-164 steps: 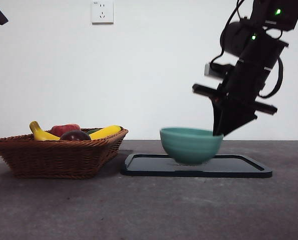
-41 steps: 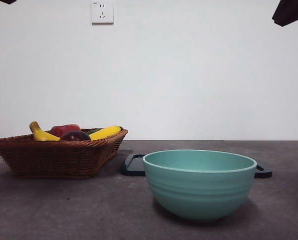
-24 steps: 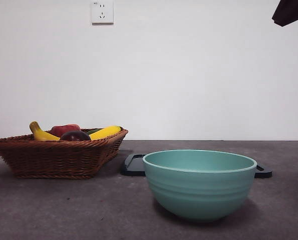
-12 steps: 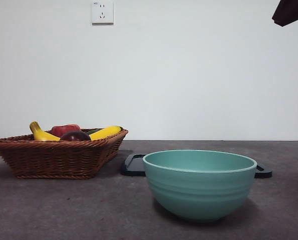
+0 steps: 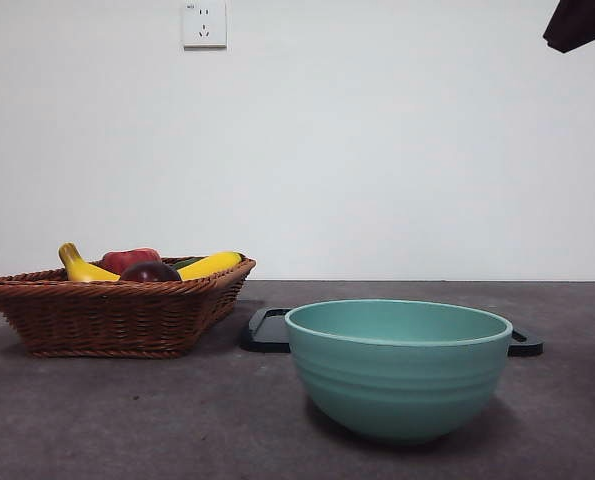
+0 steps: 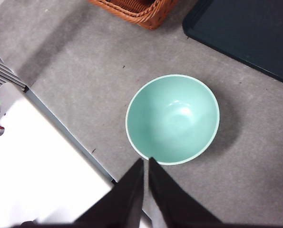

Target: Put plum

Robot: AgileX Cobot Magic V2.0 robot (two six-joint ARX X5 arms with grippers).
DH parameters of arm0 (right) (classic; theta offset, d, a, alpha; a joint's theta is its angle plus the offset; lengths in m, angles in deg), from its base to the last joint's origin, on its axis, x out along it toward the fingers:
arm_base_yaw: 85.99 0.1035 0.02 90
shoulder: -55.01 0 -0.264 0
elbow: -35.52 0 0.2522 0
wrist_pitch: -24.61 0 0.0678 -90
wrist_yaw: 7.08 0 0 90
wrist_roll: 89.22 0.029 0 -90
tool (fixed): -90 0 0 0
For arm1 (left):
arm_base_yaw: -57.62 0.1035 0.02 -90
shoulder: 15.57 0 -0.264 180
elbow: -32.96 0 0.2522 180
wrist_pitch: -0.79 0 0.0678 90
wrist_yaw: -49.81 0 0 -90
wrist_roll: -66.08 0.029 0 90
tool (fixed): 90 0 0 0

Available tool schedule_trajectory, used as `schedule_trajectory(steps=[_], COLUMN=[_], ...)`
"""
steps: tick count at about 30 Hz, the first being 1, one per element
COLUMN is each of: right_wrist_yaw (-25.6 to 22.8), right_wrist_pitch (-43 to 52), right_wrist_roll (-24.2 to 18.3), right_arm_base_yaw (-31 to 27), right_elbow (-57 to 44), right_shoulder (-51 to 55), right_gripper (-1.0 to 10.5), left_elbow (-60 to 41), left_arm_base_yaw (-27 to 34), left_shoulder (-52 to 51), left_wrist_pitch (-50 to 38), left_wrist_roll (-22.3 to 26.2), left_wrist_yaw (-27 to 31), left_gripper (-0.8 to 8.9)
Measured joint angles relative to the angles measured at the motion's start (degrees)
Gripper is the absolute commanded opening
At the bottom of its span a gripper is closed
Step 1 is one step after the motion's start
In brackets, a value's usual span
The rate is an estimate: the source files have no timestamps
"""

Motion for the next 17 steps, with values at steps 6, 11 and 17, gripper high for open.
schedule_trajectory(steps=[6, 11, 17], right_wrist_yaw=[0.00, 0.00, -0.02], right_wrist_pitch=[0.00, 0.00, 0.00], right_wrist_roll=[0.00, 0.00, 0.00], right_arm_base_yaw=[0.00, 0.00, 0.00], right_elbow=[0.00, 0.00, 0.00], right_shoulder=[0.00, 0.00, 0.00], right_gripper=[0.1, 0.1, 0.1], left_elbow=[-5.57, -8.41, -9.81], left_arm_base_yaw=[0.00, 0.00, 0.00], left_shoulder=[-3.63, -5.31, -6.43], left_wrist_pitch=[0.44, 0.39, 2.19], left_wrist_roll=[-0.66, -0.70, -0.94], left_wrist_yaw=[0.00, 0.02, 0.02], left_gripper=[0.09, 0.09, 0.09])
